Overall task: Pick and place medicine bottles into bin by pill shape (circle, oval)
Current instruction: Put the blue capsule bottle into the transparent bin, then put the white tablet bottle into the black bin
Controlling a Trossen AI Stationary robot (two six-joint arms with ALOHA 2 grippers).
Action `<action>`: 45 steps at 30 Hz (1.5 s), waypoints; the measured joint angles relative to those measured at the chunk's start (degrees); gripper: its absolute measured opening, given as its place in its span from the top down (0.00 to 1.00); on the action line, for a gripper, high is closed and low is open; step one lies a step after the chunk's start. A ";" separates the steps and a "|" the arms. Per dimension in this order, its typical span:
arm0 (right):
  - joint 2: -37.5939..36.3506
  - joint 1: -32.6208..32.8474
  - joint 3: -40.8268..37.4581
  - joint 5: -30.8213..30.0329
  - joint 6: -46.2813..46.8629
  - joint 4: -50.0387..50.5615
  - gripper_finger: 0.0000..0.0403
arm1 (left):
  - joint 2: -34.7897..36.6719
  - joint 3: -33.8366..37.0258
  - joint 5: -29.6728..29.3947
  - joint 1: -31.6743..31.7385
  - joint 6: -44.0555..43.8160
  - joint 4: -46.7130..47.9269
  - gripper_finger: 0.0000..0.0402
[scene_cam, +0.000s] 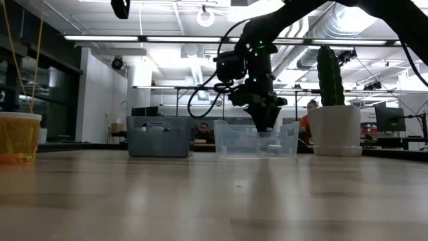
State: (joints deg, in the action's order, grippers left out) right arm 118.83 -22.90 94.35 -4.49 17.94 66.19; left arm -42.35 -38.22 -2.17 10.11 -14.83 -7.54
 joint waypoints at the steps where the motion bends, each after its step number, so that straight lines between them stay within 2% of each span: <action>1: 0.00 0.00 0.00 -0.14 -0.22 -0.06 0.72 | 0.00 0.00 0.00 0.00 0.00 0.01 1.00; 4: 0.00 0.00 0.00 -1.22 -0.38 -1.11 0.67 | 0.00 0.00 0.63 0.00 0.00 -0.01 1.00; 12: -0.57 0.00 0.00 -1.38 -1.94 -3.38 0.46 | 0.00 0.00 3.25 -0.04 0.00 0.00 1.00; 18: -8.11 1.92 -0.51 -4.27 -5.38 -7.10 0.44 | 0.00 0.00 3.23 -0.02 1.10 0.01 1.00; 22: -17.98 5.27 -8.27 -1.37 -6.81 -19.08 0.45 | -0.01 0.00 3.26 -0.02 1.51 0.01 1.00; 27: -33.39 11.37 -26.12 3.05 -1.04 -41.26 0.45 | -0.02 0.00 3.23 -0.02 1.51 0.01 1.00; 32: -46.11 19.01 -40.63 1.60 2.64 -63.71 0.45 | -0.02 0.00 2.57 -0.02 3.19 0.07 1.00; 36: -51.55 23.47 -47.83 -4.05 -3.07 -78.91 0.45 | -0.02 0.00 2.43 0.00 4.97 0.08 1.00; 40: -53.51 25.50 -51.14 -7.09 -9.68 -84.99 0.45 | -0.02 0.00 2.40 0.00 4.98 0.08 1.00; 45: -53.68 25.71 -51.39 -6.99 -9.16 -84.87 0.45 | -0.02 0.00 2.40 0.00 4.98 0.10 1.00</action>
State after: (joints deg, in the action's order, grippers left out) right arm 65.14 2.82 42.96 -11.49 8.79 -18.68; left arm -42.37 -38.22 0.23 10.11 -9.85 -7.44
